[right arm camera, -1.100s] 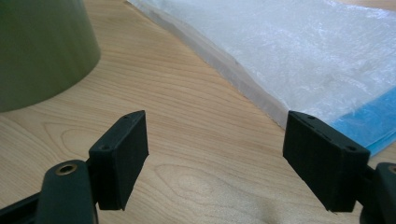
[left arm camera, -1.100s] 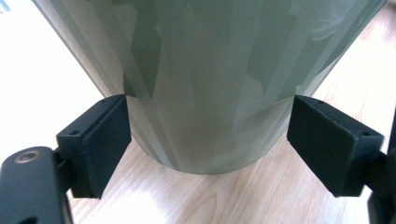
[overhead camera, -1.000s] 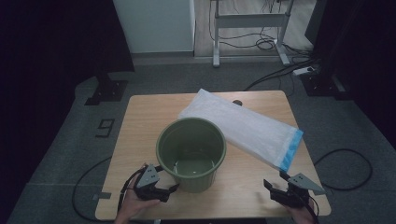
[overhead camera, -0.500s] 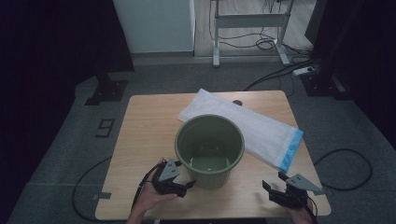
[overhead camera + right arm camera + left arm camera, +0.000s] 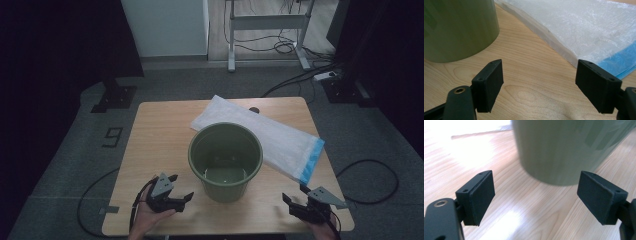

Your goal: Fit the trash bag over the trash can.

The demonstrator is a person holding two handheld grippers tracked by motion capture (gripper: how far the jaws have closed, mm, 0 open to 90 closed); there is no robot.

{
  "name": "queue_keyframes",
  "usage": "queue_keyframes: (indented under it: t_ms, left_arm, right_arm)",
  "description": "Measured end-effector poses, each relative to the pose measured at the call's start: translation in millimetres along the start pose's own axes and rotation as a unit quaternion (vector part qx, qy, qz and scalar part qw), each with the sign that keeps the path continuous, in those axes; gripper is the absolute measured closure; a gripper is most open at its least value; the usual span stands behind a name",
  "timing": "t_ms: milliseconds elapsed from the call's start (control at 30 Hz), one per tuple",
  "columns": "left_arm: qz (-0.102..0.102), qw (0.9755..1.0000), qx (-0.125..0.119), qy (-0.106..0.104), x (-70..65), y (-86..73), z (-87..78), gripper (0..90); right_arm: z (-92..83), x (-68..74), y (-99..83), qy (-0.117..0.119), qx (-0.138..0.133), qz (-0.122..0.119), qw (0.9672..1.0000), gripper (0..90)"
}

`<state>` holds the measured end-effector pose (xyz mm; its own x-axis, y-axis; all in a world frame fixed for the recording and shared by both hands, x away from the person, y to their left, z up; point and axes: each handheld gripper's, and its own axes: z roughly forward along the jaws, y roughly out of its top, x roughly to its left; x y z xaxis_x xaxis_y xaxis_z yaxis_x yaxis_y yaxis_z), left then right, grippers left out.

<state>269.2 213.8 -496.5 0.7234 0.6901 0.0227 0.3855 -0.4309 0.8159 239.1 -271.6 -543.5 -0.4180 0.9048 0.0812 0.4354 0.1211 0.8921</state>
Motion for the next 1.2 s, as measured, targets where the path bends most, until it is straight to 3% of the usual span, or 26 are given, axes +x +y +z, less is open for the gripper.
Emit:
queue_keyframes:
  t_ms: [133,333,567,667,733,767,800,833,867,967,1067,1200]
  left_arm:
    - [-0.006,0.9997,0.009,0.022,9.8,-9.4,-8.4,14.1]
    - [-0.034,0.9979,0.023,0.050,25.0,-19.8,-18.9,15.0]
    - [-0.060,0.9957,0.033,0.063,32.9,-34.0,-25.7,14.7]
    - [-0.062,0.9952,0.039,0.064,34.3,-36.6,-25.4,14.7]
    - [-0.063,0.9950,0.045,0.064,34.8,-39.5,-24.4,14.8]
    - [-0.063,0.9946,0.050,0.065,34.9,-42.3,-23.7,14.8]
    - [-0.063,0.9946,0.050,0.065,34.9,-42.3,-23.7,14.8]
    - [-0.064,0.9946,0.051,0.064,35.3,-43.5,-23.5,14.8]
    - [-0.067,0.9945,0.051,0.063,35.5,-44.4,-23.1,14.8]
    - [-0.067,0.9943,0.054,0.062,36.4,-46.4,-22.3,14.8]
    - [-0.068,0.9942,0.055,0.063,37.5,-48.5,-22.8,14.8]
    - [-0.074,0.9937,0.053,0.064,40.6,-50.9,-23.7,14.8]
  right_arm:
    - [0.6,2.2,0.4,-0.006,0.004,-0.009,0.9999,21.5]
    - [4.5,2.7,3.9,-0.012,0.009,-0.011,0.9998,21.6]
    - [23.9,7.6,23.5,-0.026,0.014,-0.010,0.9995,20.5]
    - [33.0,8.6,32.6,-0.029,0.014,-0.010,0.9994,20.5]
    - [44.0,8.5,41.8,-0.035,0.022,-0.023,0.9989,20.5]
    - [57.9,5.6,50.3,-0.030,0.036,-0.025,0.9986,20.5]
    - [57.9,5.6,50.3,-0.030,0.036,-0.025,0.9986,20.5]
    - [72.4,0.7,57.0,-0.031,0.053,-0.022,0.9979,20.5]
    - [72.4,0.7,57.0,-0.031,0.053,-0.022,0.9979,20.5]
    - [96.4,-11.8,63.1,-0.035,0.086,-0.009,0.9957,21.4]
    - [108.4,-20.7,60.4,-0.041,0.115,0.007,0.9925,22.2]
    - [112.5,-26.0,57.0,-0.060,0.127,0.011,0.9901,27.4]
